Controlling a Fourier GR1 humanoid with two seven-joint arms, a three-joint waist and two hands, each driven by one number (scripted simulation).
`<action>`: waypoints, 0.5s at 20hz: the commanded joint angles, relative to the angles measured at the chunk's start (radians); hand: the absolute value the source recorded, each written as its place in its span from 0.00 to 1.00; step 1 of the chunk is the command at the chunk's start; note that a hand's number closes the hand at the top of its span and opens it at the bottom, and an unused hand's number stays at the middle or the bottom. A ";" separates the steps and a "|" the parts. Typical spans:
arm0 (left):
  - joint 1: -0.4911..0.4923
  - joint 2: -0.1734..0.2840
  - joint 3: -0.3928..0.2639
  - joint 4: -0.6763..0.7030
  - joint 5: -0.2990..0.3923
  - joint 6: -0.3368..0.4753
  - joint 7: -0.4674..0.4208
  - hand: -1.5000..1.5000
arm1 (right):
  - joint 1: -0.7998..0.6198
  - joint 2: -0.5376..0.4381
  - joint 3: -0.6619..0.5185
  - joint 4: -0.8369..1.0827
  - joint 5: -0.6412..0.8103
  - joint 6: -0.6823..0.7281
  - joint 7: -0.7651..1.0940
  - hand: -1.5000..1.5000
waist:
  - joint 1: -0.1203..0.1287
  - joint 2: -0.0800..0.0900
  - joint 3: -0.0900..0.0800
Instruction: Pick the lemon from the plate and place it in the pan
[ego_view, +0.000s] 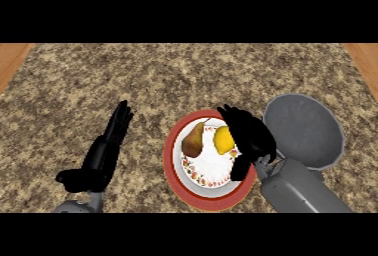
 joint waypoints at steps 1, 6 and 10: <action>-0.038 -0.044 0.005 0.039 -0.045 0.002 -0.008 0.50 | 0.005 0.088 -0.029 0.105 0.083 -0.014 -0.044 0.00 | -0.004 0.000 0.000; 0.031 -0.032 0.048 0.007 -0.030 -0.048 -0.011 0.50 | -0.014 0.135 -0.126 0.099 0.111 0.045 -0.035 0.00 | -0.002 0.000 0.000; 0.005 -0.078 0.042 0.036 -0.064 -0.049 -0.035 0.50 | 0.019 0.145 -0.171 0.093 0.146 0.042 -0.092 0.00 | -0.004 0.000 0.000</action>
